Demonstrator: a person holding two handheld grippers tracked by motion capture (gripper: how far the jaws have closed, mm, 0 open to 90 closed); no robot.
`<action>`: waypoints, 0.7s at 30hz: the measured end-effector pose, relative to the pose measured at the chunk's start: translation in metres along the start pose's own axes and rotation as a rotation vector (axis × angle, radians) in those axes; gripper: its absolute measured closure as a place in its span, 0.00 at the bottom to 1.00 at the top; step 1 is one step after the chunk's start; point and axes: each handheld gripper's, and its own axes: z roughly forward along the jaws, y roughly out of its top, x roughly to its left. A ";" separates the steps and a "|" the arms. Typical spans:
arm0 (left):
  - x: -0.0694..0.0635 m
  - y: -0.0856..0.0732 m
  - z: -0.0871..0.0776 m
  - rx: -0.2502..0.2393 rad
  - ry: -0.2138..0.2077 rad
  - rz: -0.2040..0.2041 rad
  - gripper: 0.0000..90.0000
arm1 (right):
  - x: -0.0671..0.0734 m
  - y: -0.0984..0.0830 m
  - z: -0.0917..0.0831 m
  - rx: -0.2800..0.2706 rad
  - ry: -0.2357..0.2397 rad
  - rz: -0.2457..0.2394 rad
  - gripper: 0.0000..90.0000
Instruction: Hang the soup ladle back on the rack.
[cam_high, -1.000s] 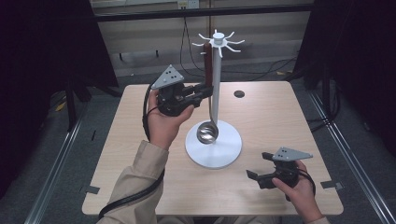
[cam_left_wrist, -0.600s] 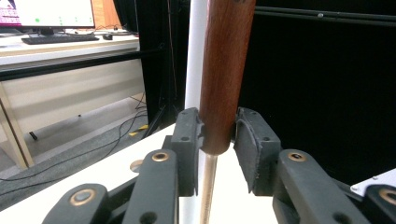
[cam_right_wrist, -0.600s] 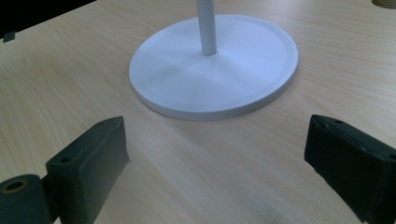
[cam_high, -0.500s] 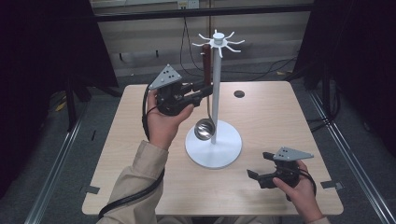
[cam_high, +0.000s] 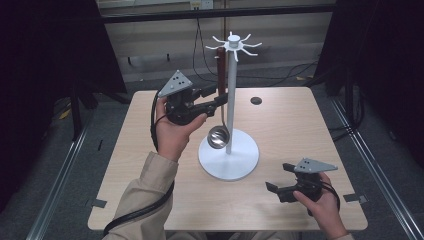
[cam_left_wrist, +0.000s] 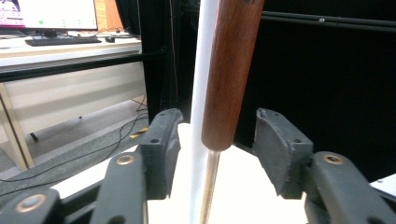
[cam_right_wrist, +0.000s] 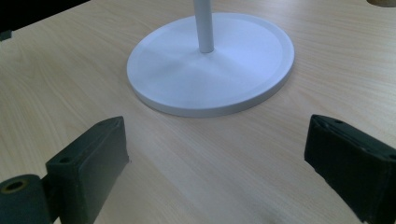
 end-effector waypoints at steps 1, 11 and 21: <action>0.000 0.000 0.000 0.004 0.003 0.000 0.51 | 0.000 0.000 0.000 0.001 0.001 0.000 0.06; -0.001 0.001 -0.003 0.012 0.038 0.026 0.29 | -0.001 -0.001 0.000 0.002 -0.001 0.001 0.06; 0.000 -0.003 -0.006 0.017 0.064 0.041 0.17 | -0.001 -0.001 0.000 0.003 -0.003 0.000 0.06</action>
